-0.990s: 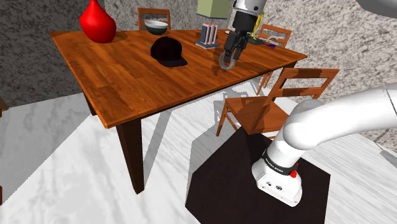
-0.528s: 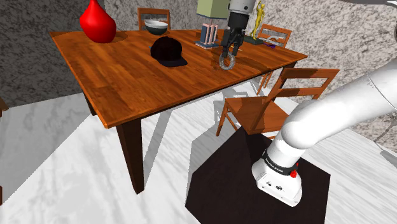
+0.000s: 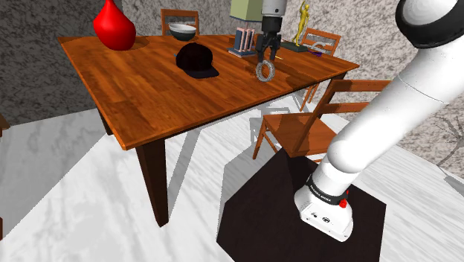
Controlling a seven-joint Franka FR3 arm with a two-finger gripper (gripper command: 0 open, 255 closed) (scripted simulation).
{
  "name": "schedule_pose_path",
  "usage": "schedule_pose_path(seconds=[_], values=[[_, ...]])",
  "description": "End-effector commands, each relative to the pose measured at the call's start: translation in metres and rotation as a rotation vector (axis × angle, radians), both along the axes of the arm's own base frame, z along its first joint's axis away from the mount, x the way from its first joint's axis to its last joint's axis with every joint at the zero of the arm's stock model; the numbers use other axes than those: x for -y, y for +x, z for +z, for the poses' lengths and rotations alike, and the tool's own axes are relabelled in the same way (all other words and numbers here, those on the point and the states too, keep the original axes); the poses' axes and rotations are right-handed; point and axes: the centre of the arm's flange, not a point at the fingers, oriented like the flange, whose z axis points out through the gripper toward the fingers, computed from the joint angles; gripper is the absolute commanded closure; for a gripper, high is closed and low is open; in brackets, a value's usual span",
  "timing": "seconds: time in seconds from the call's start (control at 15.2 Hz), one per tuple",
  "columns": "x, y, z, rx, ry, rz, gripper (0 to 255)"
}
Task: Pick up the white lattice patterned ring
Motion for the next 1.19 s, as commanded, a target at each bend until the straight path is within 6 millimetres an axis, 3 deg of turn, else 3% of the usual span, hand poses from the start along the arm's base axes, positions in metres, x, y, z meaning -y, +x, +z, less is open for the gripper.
schedule_pose_path(seconds=[0.0,0.33,0.92,0.99,1.12], values=[[0.022,0.016,-0.006,-0.027,-0.01,-0.015,0],[0.072,0.052,-0.017,-0.084,-0.03,-0.048,0],[0.072,0.052,-0.057,-0.084,-0.03,-0.048,0],[0.073,0.052,-0.057,-0.084,-0.03,-0.048,255],[0.072,0.052,-0.058,-0.084,-0.03,-0.048,255]])
